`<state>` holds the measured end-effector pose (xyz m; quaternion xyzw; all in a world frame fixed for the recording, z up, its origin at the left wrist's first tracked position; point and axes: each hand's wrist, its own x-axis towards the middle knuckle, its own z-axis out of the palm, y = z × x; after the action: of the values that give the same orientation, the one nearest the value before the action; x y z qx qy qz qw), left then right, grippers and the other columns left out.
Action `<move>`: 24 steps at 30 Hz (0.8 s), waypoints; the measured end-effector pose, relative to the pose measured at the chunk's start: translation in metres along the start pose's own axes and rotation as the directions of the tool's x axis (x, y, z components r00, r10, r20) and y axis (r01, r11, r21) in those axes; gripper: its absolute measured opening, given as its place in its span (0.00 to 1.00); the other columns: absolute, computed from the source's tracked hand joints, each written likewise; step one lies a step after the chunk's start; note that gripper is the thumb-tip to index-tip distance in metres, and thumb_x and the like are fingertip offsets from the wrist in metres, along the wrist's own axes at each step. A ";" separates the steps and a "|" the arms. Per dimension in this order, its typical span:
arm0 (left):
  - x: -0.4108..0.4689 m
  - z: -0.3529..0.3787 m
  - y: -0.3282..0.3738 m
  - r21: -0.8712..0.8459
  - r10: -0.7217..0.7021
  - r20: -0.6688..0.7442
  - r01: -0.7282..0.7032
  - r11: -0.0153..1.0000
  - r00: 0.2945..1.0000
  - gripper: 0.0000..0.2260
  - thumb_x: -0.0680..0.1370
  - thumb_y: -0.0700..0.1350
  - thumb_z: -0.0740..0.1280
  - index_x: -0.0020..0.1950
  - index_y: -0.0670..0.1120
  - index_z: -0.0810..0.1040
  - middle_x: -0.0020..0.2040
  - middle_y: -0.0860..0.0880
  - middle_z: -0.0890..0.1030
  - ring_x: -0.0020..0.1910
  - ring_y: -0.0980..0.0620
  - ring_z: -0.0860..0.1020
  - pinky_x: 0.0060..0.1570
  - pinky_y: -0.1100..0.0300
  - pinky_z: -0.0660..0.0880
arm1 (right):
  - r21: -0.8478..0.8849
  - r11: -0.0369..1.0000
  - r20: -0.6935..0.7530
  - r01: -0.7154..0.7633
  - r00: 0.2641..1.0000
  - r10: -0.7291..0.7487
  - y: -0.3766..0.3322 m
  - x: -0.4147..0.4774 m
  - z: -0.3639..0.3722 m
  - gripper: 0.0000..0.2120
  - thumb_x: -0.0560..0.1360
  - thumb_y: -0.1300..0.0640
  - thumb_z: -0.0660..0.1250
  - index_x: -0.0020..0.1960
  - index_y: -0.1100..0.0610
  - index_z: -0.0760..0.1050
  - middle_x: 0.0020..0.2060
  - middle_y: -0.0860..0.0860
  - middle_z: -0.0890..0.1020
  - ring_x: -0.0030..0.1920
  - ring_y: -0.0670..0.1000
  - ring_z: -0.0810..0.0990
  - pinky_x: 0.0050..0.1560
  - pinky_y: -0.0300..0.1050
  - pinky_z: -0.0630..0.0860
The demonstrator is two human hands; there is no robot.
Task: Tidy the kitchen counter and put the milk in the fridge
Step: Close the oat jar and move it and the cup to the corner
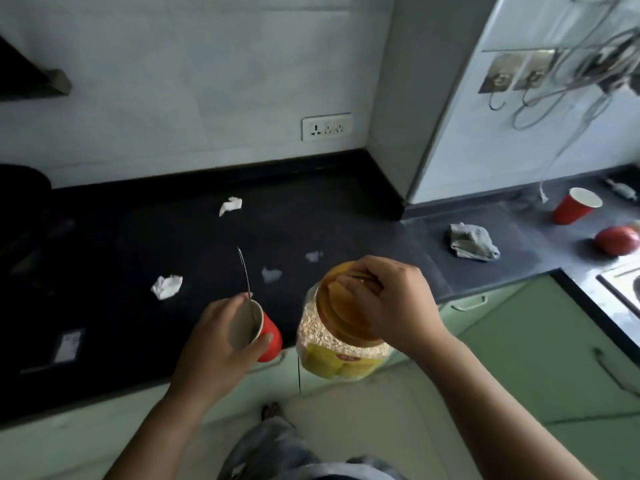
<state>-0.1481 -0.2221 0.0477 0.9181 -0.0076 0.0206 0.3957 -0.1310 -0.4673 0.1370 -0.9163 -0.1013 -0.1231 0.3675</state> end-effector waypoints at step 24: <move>-0.401 -0.045 -0.047 -0.035 -0.509 -0.231 0.515 0.856 0.829 0.33 0.67 0.56 0.73 0.69 0.54 0.66 0.64 0.55 0.72 0.62 0.57 0.71 0.55 0.63 0.69 | 0.129 0.967 0.700 0.219 0.670 -0.245 -0.110 -0.264 0.110 0.06 0.73 0.53 0.66 0.41 0.54 0.76 0.32 0.48 0.79 0.31 0.50 0.75 0.32 0.50 0.76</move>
<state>-0.5492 -0.1586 0.0270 0.8833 0.2851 0.0214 0.3716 -0.3953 -0.3372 0.0522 -0.8656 -0.3527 0.1957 0.2966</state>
